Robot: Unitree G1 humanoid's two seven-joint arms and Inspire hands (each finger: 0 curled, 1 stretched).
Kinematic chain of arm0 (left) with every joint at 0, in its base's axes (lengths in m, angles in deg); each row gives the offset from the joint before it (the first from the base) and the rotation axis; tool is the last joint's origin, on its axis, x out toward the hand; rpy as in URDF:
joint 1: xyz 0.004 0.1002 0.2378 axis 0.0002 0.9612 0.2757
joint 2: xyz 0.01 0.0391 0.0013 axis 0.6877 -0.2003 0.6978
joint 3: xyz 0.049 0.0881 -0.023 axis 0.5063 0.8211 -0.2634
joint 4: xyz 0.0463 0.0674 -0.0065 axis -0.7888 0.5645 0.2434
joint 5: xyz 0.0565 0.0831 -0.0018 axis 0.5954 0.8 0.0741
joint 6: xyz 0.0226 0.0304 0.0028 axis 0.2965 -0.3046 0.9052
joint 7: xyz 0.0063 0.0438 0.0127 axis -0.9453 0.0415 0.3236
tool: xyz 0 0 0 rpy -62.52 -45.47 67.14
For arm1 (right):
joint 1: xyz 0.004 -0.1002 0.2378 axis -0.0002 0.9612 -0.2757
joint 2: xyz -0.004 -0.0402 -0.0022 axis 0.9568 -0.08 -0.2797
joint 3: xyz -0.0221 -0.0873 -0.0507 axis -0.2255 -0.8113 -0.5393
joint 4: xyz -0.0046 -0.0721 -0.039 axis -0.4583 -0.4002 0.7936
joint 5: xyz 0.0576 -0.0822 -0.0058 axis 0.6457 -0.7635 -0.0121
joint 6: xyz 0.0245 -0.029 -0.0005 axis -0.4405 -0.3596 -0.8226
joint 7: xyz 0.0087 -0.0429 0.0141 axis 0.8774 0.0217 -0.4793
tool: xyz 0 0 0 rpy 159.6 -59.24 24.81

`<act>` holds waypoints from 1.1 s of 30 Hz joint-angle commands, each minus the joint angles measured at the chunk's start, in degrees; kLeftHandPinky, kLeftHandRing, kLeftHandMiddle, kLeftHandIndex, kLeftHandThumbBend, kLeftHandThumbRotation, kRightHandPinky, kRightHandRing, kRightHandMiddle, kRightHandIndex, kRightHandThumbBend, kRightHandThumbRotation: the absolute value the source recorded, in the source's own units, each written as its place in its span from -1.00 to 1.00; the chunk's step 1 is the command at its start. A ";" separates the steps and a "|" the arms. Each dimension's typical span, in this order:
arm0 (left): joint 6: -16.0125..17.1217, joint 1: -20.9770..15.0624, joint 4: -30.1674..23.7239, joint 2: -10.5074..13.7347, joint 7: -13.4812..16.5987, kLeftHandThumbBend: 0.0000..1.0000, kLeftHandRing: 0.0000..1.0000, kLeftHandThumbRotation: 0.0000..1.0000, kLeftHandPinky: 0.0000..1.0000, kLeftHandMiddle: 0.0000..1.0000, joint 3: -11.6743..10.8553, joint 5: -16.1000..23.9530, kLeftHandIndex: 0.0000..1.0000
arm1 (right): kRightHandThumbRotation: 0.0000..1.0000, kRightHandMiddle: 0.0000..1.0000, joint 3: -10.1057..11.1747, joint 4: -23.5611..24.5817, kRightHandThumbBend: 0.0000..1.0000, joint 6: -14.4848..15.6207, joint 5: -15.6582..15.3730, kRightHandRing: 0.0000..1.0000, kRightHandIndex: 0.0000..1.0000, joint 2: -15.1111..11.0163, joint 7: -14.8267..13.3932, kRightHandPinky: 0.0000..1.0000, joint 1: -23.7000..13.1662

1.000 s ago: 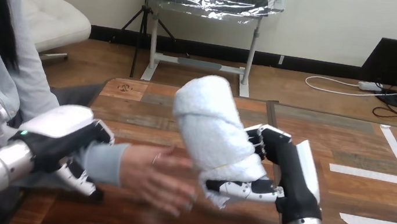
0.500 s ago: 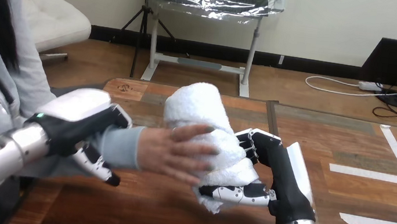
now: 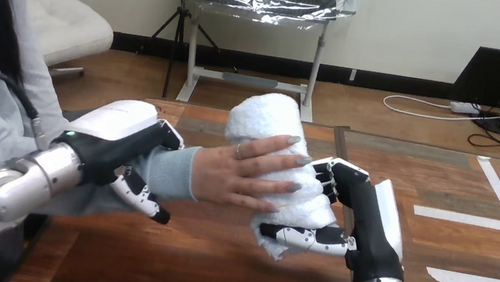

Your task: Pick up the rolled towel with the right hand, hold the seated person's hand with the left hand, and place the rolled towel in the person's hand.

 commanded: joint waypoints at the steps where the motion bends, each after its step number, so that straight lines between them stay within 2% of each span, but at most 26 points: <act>1: 0.97 -10.36 -6.32 -3.98 -0.21 0.67 -0.38 -1.00 -0.49 -0.24 -0.45 -2.46 -0.22 | -1.00 -0.10 -4.10 1.28 0.61 -1.74 -2.86 -0.30 -0.09 2.48 0.73 -0.41 -1.42; 12: 0.83 -11.60 -6.28 -5.25 -1.29 0.68 -0.37 -1.00 -0.48 -0.23 -0.25 -2.46 -0.21 | -1.00 -0.12 -6.42 2.16 0.64 -2.59 -6.38 -0.31 -0.11 3.07 -3.19 -0.43 -0.30; 21: 0.58 -11.30 -7.06 -5.71 -1.58 0.67 -0.34 -1.00 -0.45 -0.22 -0.41 -2.44 -0.20 | -1.00 -0.11 -7.56 2.49 0.62 -2.44 -6.77 -0.30 -0.11 3.30 -4.00 -0.43 0.12; 33: 1.43 -10.82 -6.45 -5.55 -1.33 0.69 -0.35 -1.00 -0.47 -0.22 -0.70 -2.50 -0.20 | -1.00 -0.10 -7.50 2.50 0.59 -1.98 -6.11 -0.28 -0.10 3.36 -3.76 -0.41 -0.13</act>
